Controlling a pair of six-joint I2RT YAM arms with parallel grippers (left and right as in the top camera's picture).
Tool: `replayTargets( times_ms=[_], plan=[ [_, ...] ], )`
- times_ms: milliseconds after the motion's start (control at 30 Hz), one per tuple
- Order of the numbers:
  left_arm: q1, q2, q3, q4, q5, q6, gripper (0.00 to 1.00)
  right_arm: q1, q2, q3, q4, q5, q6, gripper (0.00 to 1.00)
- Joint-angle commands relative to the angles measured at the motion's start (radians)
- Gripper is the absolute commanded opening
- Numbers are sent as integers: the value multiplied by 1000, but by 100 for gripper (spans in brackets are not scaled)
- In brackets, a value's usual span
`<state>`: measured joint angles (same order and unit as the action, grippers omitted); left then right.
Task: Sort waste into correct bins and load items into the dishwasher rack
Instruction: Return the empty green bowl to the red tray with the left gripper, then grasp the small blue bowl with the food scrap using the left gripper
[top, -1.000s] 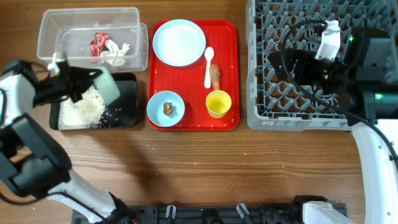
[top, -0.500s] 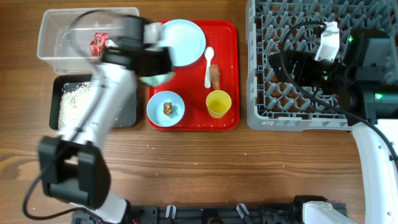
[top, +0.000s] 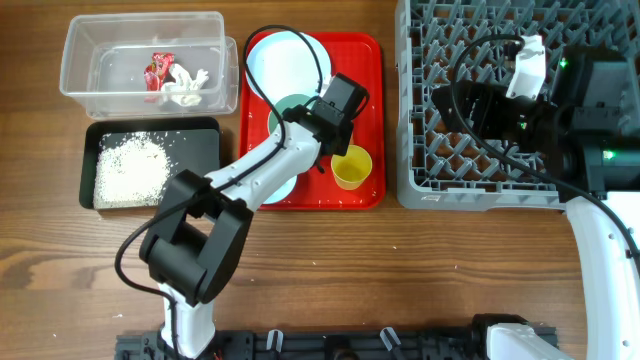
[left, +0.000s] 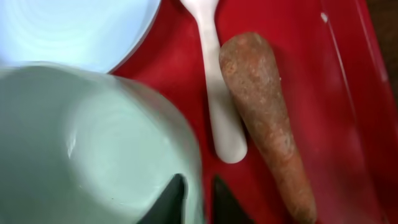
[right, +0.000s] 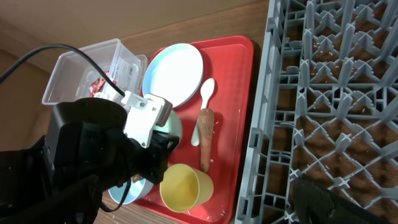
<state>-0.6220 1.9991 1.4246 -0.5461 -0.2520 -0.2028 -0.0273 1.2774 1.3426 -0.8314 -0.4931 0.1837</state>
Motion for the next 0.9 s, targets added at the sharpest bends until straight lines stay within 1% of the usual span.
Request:
replayTargets(
  times_ms=[0, 33, 67, 167, 200, 267, 333, 400, 467, 500, 567, 600, 667, 833, 867],
  plan=[
    [-5, 5, 2, -20, -31, 21, 59, 7, 10, 5, -4, 5, -19, 100],
    [-1, -3, 3, -35, -31, 31, 63, 7, 10, 5, -5, 5, -19, 100],
    [5, -16, 6, -52, -29, 29, 66, 7, 10, 5, -7, 5, -19, 100],
    [27, -83, 49, -183, -29, -66, 66, 7, 10, 5, -6, 5, -19, 100],
    [32, -103, 52, -218, -23, -99, 65, 7, 10, 5, -6, 6, -20, 100],
    [35, -136, 52, -298, 19, -134, 56, 7, 10, 5, -3, 6, -19, 100],
    [35, -138, 51, -368, 43, -203, 55, 7, 10, 5, -3, 6, -20, 100],
    [34, -134, 34, -399, 65, -237, 52, 7, 10, 5, -3, 6, -20, 100],
    [34, -134, -9, -397, 64, -278, 51, 7, 10, 5, -5, 6, -21, 100],
    [34, -133, -26, -386, 67, -283, 49, 7, 10, 5, -7, 6, -21, 100],
    [35, -133, -78, -344, 79, -283, 38, 7, 10, 5, -16, 6, -20, 100],
    [35, -133, -94, -332, 84, -279, 36, 7, 10, 5, -19, 6, -21, 100],
    [35, -132, -126, -308, 84, -277, 34, 7, 10, 5, -23, 6, -25, 100],
    [35, -117, -190, -245, 84, -277, 34, 7, 10, 5, -22, 6, -24, 100],
    [35, -109, -194, -242, 84, -277, 27, 7, 10, 5, -20, 6, -24, 100]
  ],
)
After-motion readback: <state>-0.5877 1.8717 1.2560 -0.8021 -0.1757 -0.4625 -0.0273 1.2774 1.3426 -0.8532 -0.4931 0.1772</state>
